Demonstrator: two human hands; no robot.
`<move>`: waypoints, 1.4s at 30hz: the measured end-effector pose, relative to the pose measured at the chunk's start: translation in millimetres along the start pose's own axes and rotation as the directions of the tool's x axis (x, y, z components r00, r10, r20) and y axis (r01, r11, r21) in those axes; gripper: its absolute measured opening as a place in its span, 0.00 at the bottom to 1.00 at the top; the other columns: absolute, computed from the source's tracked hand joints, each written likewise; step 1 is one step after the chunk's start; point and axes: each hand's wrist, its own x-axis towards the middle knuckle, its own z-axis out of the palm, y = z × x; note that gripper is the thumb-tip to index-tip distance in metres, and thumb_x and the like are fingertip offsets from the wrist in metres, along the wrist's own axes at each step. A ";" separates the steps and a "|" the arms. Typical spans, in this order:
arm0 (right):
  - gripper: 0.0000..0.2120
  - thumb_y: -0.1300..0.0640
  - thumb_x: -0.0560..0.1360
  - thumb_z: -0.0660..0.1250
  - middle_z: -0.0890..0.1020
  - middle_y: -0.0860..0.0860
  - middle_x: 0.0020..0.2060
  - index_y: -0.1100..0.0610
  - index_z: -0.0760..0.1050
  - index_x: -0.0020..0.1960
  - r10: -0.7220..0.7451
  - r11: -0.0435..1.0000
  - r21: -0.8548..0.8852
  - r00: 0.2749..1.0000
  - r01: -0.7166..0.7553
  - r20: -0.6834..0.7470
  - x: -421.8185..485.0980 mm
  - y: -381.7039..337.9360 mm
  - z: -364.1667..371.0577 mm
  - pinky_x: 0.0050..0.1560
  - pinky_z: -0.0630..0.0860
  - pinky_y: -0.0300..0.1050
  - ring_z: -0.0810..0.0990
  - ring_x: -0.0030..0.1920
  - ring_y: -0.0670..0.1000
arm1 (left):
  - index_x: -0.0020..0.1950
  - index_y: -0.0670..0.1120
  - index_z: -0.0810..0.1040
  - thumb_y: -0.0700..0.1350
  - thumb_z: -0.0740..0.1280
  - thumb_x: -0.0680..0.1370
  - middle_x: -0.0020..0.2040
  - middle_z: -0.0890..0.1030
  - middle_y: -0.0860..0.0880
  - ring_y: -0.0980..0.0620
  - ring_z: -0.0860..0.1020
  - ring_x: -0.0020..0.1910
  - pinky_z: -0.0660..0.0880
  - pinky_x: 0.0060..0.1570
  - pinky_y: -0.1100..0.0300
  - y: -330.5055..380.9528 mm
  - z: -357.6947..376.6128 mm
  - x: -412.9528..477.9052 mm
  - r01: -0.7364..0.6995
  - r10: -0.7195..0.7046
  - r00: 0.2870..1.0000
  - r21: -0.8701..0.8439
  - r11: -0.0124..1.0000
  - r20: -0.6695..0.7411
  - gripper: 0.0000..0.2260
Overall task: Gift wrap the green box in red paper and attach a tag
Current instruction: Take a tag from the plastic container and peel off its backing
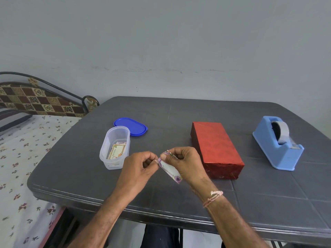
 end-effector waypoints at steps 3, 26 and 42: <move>0.04 0.54 0.73 0.78 0.88 0.51 0.37 0.54 0.88 0.44 0.009 1.000 0.026 1.000 -0.009 0.001 0.4 -0.6 -0.8 0.42 0.79 0.46 0.82 0.38 0.46 | 0.45 0.51 0.86 0.45 0.72 0.78 0.36 0.84 0.56 0.56 0.82 0.38 0.77 0.38 0.67 1.1 -0.1 0.6 0.019 -0.019 1.000 0.003 1.000 0.014 0.04; 0.05 0.65 0.75 0.75 0.85 0.59 0.49 0.60 0.85 0.51 -0.249 0.962 0.178 0.932 0.207 0.262 -1.1 -12.7 -15.3 0.53 0.79 0.48 0.84 0.48 0.53 | 0.51 0.36 0.84 0.39 0.69 0.80 0.40 0.84 0.43 0.54 0.80 0.36 0.78 0.36 0.64 11.0 -19.9 5.2 0.471 -0.311 0.878 -0.537 0.700 0.365 0.07; 0.08 0.65 0.77 0.71 0.78 0.45 0.43 0.53 0.78 0.45 -0.402 0.847 -0.241 0.867 0.474 0.294 10.3 -14.9 -20.0 0.46 0.71 0.33 0.78 0.43 0.44 | 0.50 0.36 0.85 0.40 0.69 0.80 0.40 0.84 0.44 0.54 0.80 0.36 0.77 0.37 0.64 9.4 -12.4 13.3 0.473 -0.289 0.865 -0.473 0.744 0.410 0.07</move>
